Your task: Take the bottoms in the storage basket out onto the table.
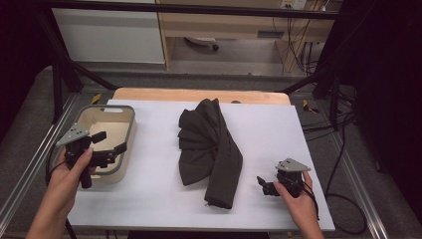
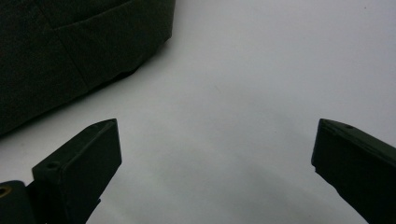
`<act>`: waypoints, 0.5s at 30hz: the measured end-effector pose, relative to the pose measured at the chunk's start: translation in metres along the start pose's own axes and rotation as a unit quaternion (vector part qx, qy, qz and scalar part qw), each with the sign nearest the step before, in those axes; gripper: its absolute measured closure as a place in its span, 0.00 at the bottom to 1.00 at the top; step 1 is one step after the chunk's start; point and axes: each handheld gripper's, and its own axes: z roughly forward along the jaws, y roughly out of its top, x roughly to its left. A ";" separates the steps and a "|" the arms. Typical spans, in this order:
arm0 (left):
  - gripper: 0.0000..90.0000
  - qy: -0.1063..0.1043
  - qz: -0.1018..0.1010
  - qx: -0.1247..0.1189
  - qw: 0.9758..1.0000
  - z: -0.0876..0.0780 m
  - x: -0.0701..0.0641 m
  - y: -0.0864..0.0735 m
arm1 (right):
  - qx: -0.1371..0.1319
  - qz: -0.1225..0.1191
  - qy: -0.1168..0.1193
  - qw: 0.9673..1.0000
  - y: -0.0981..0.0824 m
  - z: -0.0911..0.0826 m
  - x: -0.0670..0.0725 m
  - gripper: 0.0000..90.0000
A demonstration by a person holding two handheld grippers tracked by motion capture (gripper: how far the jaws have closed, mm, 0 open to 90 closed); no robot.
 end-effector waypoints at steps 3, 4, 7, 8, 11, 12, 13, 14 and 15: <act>0.09 -0.005 0.003 -0.003 1.000 0.000 -0.001 -0.005 | 0.000 -0.001 -0.003 1.000 -0.001 -0.001 -0.001 0.03; 0.09 -0.002 0.007 -0.001 1.000 -0.001 -0.001 -0.007 | 0.000 -0.001 -0.004 1.000 -0.001 -0.001 -0.001 0.03; 0.09 -0.004 0.004 -0.006 1.000 -0.002 0.001 -0.011 | -0.001 -0.003 -0.004 1.000 0.000 -0.001 0.000 0.03; 0.09 -0.004 0.001 -0.009 1.000 -0.001 0.002 -0.013 | -0.001 -0.004 -0.004 1.000 -0.001 -0.001 0.000 0.03; 0.09 -0.004 -0.003 -0.012 1.000 -0.001 0.004 -0.019 | 0.002 -0.007 -0.007 1.000 -0.001 0.000 -0.001 0.03; 0.09 -0.001 0.000 -0.011 1.000 -0.001 0.004 -0.021 | 0.003 -0.005 -0.007 1.000 -0.001 0.000 -0.001 0.03; 0.09 0.001 0.002 -0.008 1.000 -0.001 0.005 -0.023 | 0.003 -0.005 -0.007 1.000 -0.002 0.000 -0.001 0.03; 0.08 -0.001 0.000 -0.008 1.000 0.000 0.005 -0.026 | 0.004 -0.005 -0.006 1.000 -0.002 0.000 -0.001 0.03; 0.08 0.000 -0.001 -0.008 1.000 0.000 0.005 -0.028 | 0.004 -0.004 -0.007 1.000 -0.002 0.000 -0.001 0.03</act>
